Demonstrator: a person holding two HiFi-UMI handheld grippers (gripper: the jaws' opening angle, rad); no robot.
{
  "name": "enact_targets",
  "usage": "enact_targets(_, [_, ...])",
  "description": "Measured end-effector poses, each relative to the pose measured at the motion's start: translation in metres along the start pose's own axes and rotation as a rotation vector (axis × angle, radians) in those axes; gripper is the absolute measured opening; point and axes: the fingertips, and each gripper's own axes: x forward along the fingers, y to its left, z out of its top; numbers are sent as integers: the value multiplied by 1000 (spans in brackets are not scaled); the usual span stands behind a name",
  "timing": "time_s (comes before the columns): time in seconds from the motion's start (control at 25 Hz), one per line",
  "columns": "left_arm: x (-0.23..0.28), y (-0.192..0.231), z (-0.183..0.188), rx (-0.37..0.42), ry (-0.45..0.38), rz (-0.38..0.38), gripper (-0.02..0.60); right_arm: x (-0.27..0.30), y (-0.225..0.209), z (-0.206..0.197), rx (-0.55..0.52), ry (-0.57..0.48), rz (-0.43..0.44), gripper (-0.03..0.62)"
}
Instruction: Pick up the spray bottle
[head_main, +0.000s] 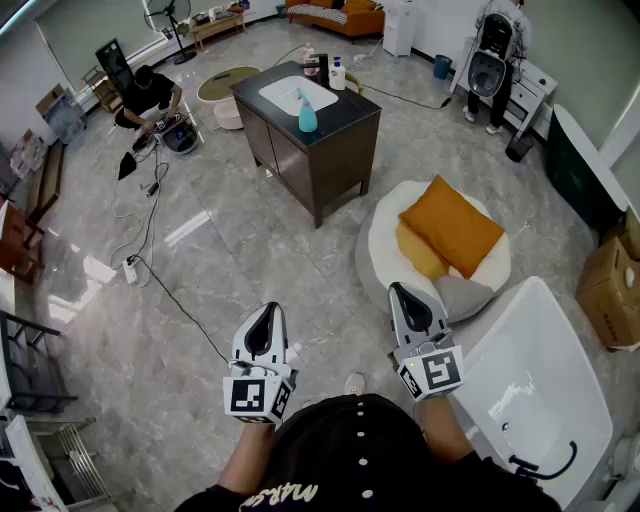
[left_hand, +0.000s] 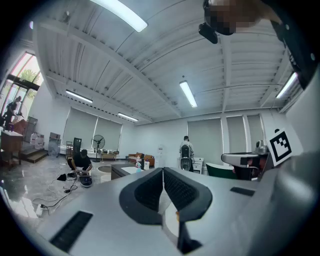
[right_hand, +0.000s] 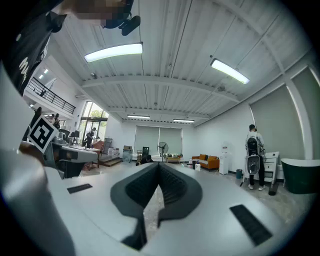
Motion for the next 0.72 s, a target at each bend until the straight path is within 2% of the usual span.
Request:
enact_targets(0.44, [13, -15, -1, 6, 9, 6, 17, 1, -16, -5, 8, 4, 20, -6])
enact_targets(0.72, [26, -32, -9, -1, 8, 35, 17, -1, -39, -21, 25, 16, 47, -5])
